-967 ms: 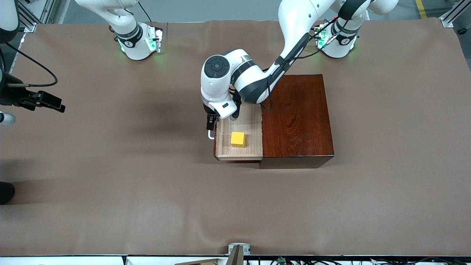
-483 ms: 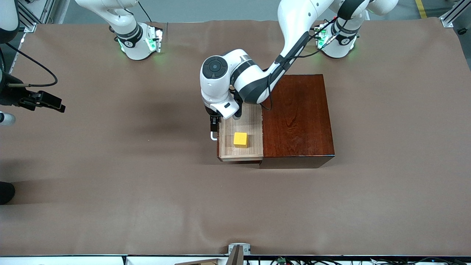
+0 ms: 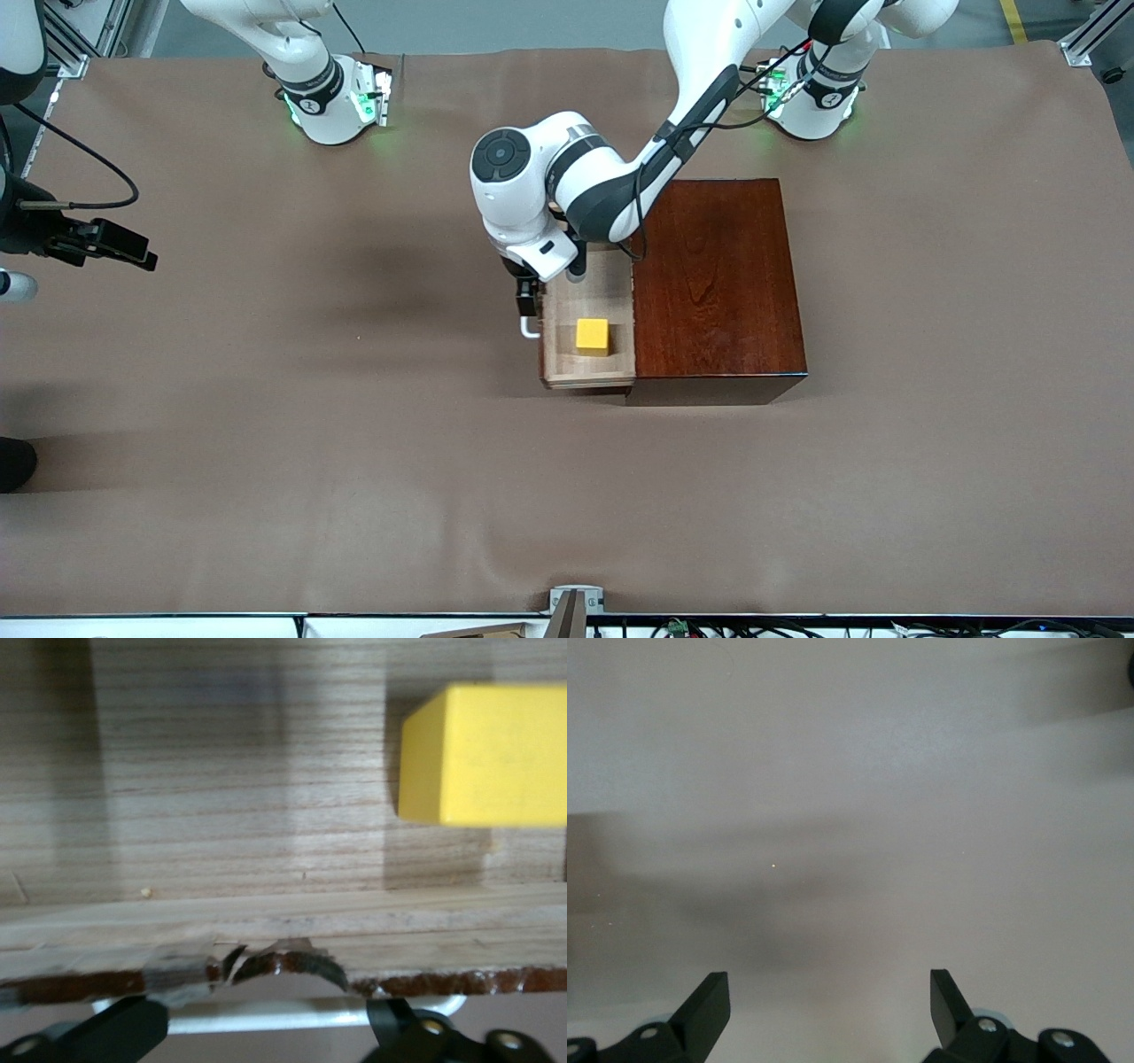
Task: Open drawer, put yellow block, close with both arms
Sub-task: 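Push the drawer shut into the box with the left gripper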
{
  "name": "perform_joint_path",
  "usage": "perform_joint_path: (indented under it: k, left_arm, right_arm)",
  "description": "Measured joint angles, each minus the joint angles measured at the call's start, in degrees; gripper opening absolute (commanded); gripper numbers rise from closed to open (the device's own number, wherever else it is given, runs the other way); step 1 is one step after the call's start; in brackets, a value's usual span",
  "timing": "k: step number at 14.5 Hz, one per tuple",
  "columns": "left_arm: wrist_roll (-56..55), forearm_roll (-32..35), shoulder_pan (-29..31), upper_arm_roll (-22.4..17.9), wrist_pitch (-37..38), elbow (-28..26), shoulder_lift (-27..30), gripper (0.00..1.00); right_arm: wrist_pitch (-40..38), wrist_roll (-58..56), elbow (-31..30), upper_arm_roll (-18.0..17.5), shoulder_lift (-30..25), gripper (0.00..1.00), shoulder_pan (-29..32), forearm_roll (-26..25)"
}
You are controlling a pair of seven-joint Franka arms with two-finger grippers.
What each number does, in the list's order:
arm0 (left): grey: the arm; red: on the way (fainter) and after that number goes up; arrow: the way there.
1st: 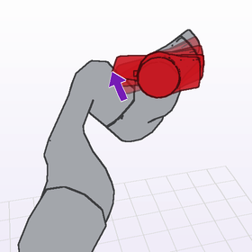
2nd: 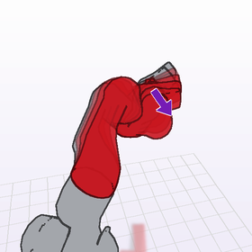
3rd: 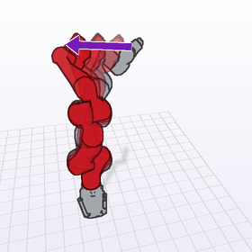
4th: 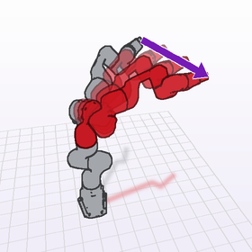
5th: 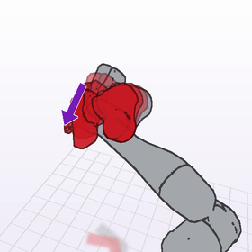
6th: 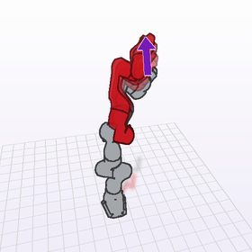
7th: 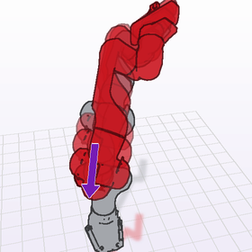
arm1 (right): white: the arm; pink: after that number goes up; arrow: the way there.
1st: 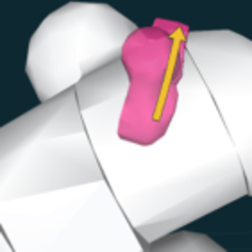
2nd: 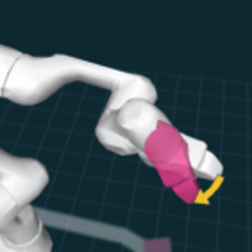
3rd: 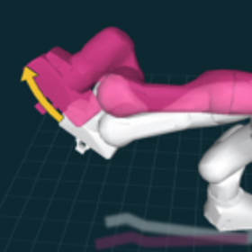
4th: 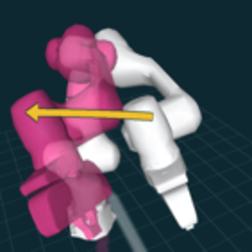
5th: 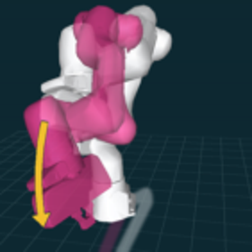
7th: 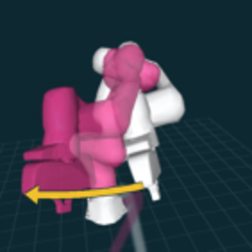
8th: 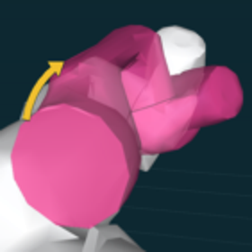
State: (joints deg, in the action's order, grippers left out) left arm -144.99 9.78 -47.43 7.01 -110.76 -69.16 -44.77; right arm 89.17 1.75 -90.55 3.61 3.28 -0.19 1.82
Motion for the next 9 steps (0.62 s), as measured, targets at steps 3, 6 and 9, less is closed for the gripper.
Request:
perform_joint_path:
  k: [3, 6, 9]
  left_arm:
    - [0.1, 3.1, -0.5, 0.0, 3.4, 0.0, 0.0, 1.0]
    - [0.3, 6.7, -0.7, -0.1, 7.5, -0.2, 0.0, 1.0]
    - [0.8, 10.4, -0.5, -0.9, 12.9, -1.2, 0.0, 1.0]
  right_arm:
    - [0.0, 0.0, 0.0, 0.0, 0.0, 1.0, 0.0, 0.0]
    - [0.0, 0.0, 0.0, 0.0, 0.0, 1.0, 0.0, 0.0]
    - [0.0, 0.0, 0.0, 0.0, 0.0, 1.0, 0.0, 0.0]
